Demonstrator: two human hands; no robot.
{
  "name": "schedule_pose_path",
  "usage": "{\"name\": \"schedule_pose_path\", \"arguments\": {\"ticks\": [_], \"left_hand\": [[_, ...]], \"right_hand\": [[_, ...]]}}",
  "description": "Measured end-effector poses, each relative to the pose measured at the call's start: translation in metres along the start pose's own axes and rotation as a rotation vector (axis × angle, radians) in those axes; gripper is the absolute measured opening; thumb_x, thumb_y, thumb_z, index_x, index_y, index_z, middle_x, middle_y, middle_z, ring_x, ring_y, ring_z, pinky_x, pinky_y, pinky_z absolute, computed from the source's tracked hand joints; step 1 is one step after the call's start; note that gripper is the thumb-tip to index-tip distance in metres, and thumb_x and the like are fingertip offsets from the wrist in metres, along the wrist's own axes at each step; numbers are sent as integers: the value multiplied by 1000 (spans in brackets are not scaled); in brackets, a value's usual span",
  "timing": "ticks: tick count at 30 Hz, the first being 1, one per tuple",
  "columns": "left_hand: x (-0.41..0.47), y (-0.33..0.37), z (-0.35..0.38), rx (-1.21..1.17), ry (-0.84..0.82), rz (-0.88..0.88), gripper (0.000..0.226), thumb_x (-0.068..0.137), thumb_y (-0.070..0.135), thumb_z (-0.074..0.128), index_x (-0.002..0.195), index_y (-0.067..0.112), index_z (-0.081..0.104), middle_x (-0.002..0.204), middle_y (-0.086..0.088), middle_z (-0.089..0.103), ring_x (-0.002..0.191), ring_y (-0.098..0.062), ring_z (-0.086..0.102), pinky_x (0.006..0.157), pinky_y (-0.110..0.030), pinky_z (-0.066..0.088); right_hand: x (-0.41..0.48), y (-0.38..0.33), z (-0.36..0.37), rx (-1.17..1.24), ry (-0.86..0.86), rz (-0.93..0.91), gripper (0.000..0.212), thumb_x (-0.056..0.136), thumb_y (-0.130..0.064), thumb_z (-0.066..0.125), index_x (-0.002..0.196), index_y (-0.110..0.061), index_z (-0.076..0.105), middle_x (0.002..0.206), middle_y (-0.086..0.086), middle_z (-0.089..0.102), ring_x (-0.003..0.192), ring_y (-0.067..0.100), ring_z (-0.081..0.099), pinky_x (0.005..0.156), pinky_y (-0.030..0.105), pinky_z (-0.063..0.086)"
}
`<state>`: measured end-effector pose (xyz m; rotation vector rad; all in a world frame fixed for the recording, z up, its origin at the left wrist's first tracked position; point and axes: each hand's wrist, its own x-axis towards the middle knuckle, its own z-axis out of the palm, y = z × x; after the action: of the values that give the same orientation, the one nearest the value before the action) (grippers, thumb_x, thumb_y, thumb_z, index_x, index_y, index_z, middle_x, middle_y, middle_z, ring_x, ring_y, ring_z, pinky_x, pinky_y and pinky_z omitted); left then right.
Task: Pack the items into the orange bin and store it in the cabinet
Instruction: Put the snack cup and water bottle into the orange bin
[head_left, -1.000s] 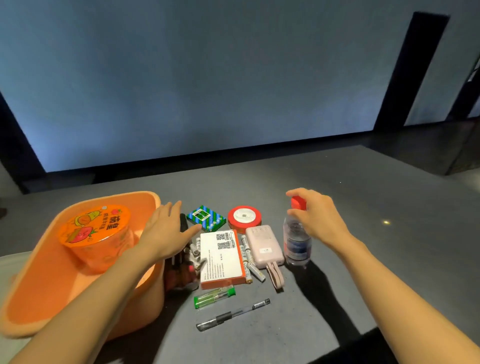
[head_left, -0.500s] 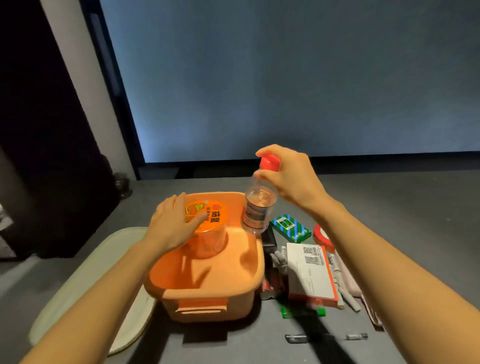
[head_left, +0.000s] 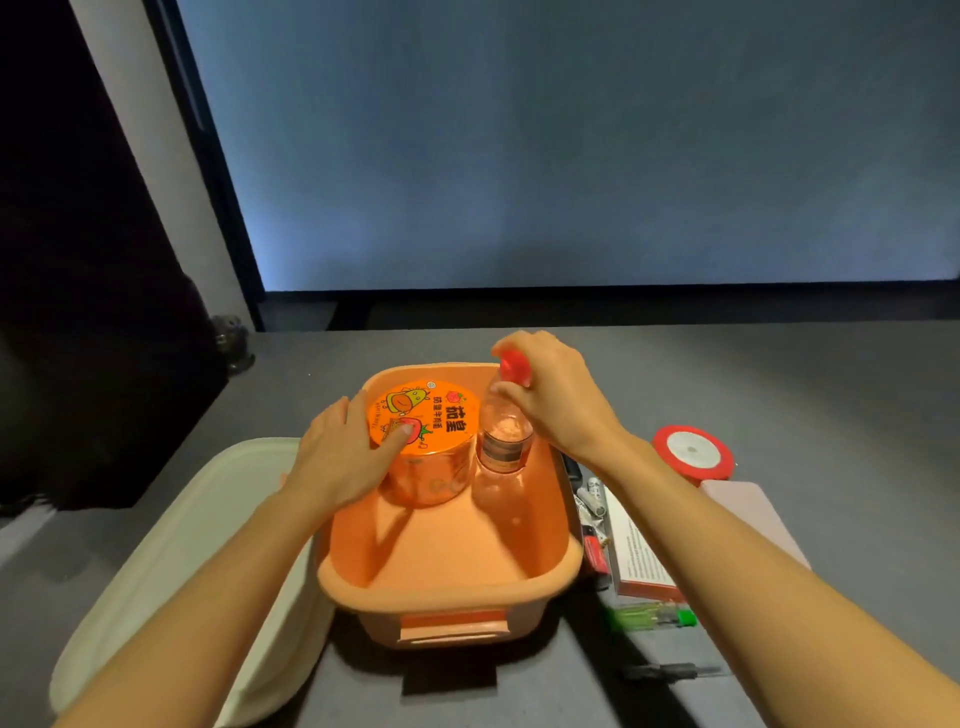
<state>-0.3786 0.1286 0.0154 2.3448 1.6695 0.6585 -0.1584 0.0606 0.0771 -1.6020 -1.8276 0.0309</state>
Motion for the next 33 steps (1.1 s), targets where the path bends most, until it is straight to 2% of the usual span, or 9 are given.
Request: {"name": "schedule_pose_path", "arguments": {"ticks": [10, 13, 15, 18, 20, 22, 26, 30, 33], "left_hand": [[1, 5, 11, -66, -41, -38, 66, 86, 58, 42, 139, 21, 27, 134, -12, 43, 124, -31, 38, 100, -47, 35], [-1, 9, 13, -85, -59, -66, 68, 87, 57, 41, 141, 21, 22, 140, -15, 34, 129, -33, 31, 103, -50, 33], [-2, 12, 14, -92, -44, -73, 68, 87, 57, 41, 141, 21, 21, 142, -16, 33, 130, -34, 30, 104, -51, 32], [-3, 14, 13, -105, -42, -84, 68, 87, 56, 41, 142, 21, 21, 144, -16, 31, 132, -34, 28, 104, -52, 32], [-4, 14, 13, -111, -46, -85, 68, 87, 57, 39, 142, 22, 21, 145, -16, 30, 133, -34, 26, 105, -53, 31], [-4, 14, 13, -118, -47, -86, 67, 88, 57, 39, 142, 22, 20, 145, -15, 29, 133, -34, 25, 104, -53, 31], [-4, 12, 14, -131, -43, -79, 66, 88, 57, 38, 142, 23, 20, 143, -14, 30, 133, -33, 24, 103, -52, 31], [-3, 12, 15, -136, -45, -79, 66, 88, 57, 37, 142, 25, 18, 144, -14, 29, 134, -32, 22, 101, -53, 31], [-4, 13, 14, -114, -47, -72, 66, 88, 57, 37, 142, 25, 18, 144, -13, 29, 134, -32, 23, 100, -54, 32]], "right_hand": [[-20, 22, 29, 123, -34, 82, 32, 78, -12, 71, 107, -9, 59, 108, 8, 57, 98, 20, 55, 80, 15, 37], [-22, 20, 24, 191, -54, 88, 32, 79, -25, 71, 108, -14, 63, 99, -2, 56, 89, 12, 53, 71, 5, 34], [-27, 21, 19, 247, -71, 110, 28, 85, -33, 63, 112, -23, 64, 97, -10, 56, 88, 4, 52, 72, 3, 35], [-34, 24, 15, 418, -133, 169, 24, 87, -22, 62, 110, -26, 66, 95, -17, 61, 87, -4, 59, 73, 6, 41], [-33, 26, 14, 511, -189, 214, 33, 82, -17, 68, 114, -23, 63, 97, -14, 64, 89, 0, 61, 80, 11, 46], [-30, 30, 15, 509, -228, 253, 46, 79, -18, 72, 122, -23, 56, 110, -5, 63, 101, 9, 59, 94, 28, 46], [-32, 45, 24, 198, -292, 266, 74, 73, -31, 76, 137, -23, 39, 141, 5, 41, 129, 24, 37, 107, 46, 32], [-40, 55, 31, 372, -302, 410, 98, 63, -29, 84, 142, -22, 26, 142, 4, 38, 126, 25, 42, 101, 48, 41], [-39, 58, 32, 451, -382, 472, 111, 60, -23, 85, 145, -26, 14, 139, 2, 39, 115, 21, 50, 90, 38, 49]]}}
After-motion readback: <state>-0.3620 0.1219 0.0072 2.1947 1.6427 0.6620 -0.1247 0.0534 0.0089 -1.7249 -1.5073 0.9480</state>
